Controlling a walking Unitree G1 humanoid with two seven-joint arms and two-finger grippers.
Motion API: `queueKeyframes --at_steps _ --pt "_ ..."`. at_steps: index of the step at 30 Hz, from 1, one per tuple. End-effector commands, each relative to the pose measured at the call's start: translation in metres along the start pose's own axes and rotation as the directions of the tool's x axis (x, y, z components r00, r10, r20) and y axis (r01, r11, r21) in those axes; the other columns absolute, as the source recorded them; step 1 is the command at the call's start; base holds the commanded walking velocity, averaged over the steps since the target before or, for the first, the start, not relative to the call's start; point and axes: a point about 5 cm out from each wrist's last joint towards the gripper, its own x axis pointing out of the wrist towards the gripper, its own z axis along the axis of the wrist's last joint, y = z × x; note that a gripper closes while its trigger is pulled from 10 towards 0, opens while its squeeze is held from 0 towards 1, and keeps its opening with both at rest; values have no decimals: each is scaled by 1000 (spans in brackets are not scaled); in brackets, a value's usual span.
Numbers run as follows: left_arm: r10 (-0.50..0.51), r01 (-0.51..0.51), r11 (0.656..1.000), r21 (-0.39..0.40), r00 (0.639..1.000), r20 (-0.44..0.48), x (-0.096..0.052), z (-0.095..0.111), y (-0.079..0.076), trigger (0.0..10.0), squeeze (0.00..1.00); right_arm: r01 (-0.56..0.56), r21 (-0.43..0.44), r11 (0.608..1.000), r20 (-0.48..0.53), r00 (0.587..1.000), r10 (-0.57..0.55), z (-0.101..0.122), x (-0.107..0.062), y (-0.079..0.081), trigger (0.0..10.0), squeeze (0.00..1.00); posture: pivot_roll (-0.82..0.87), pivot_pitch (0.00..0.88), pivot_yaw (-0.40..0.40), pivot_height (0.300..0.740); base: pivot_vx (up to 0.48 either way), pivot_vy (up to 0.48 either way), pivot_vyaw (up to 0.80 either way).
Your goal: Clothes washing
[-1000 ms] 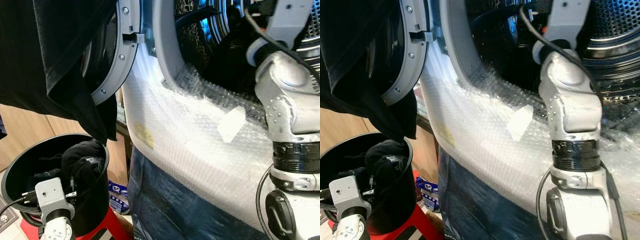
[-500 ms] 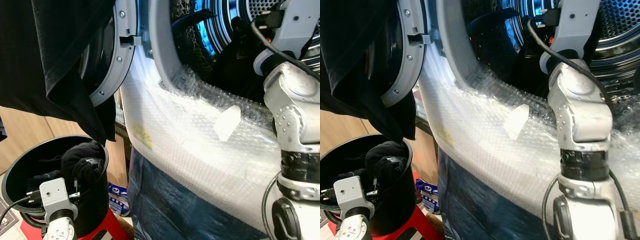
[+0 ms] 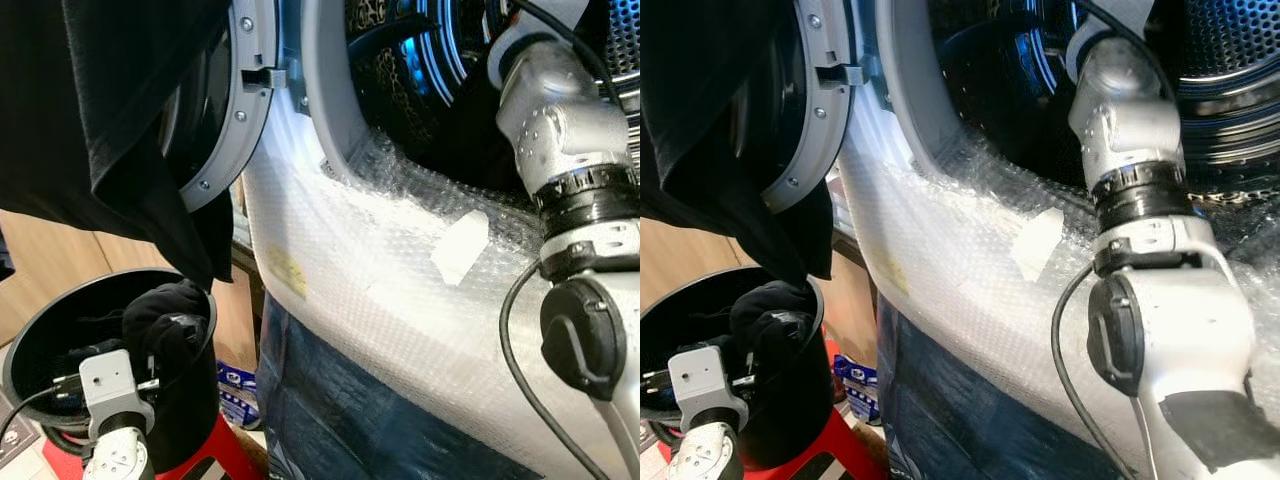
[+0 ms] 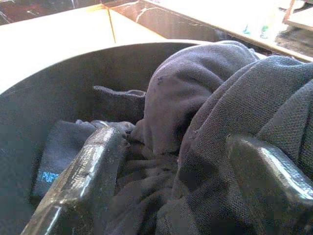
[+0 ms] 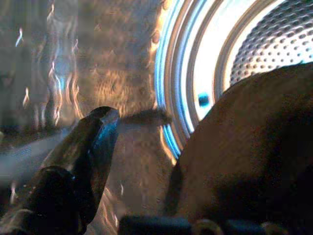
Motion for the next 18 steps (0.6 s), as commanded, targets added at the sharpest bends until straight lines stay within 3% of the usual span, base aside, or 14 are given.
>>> queueKeyframes --at_steps 1,2,3,4,9,11,12,14,15,18 --pt "9 -9 1000 -7 1000 -24 -1 -4 1 10000 0 151 117 982 180 969 -171 50 -1 -35 10000 1000 111 0 -59 740 0 0 0" --pt "8 -8 1000 -8 1000 -26 -2 -5 1 10000 0 155 83 984 171 971 -168 49 -1 -38 10000 1000 106 0 -59 740 0 0 0" --pt "2 -2 1000 -9 999 -33 -2 -6 0 10000 0 25 -49 998 90 996 -20 29 2 -17 10000 1000 97 0 -57 740 0 0 0" --pt "-4 3 1000 -11 999 -39 -2 -7 -1 10000 0 -105 -128 986 12 994 108 11 2 2 10000 1000 96 0 -58 740 0 0 0" --pt "-23 22 1000 -9 999 -50 -3 -8 -4 10000 0 -115 -141 983 -62 992 107 -18 0 9 10000 1000 101 0 -52 740 0 0 0" --pt "-26 26 1000 -12 998 -52 -2 -8 -6 10000 0 -87 -89 992 -51 995 83 -16 1 1 10000 1000 103 0 -49 740 0 0 0" --pt "-37 37 999 -7 998 -53 -2 -8 -7 10000 0 0 -30 1000 43 999 1 8 3 -14 10000 1000 100 0 -47 740 0 0 0" --pt "-38 38 999 -7 998 -53 -1 -8 -7 10000 0 56 29 998 115 992 -58 26 3 -24 10000 1000 97 0 -45 740 0 0 0" --pt "-34 34 999 -6 998 -49 0 -6 -6 10000 0 132 92 987 225 963 -150 51 0 -39 10000 1000 97 0 -42 740 0 0 0" --pt "-31 30 1000 -4 998 -47 0 -5 -5 10000 0 182 122 976 315 925 -212 67 -4 -49 10000 1000 97 0 -41 740 0 0 0"
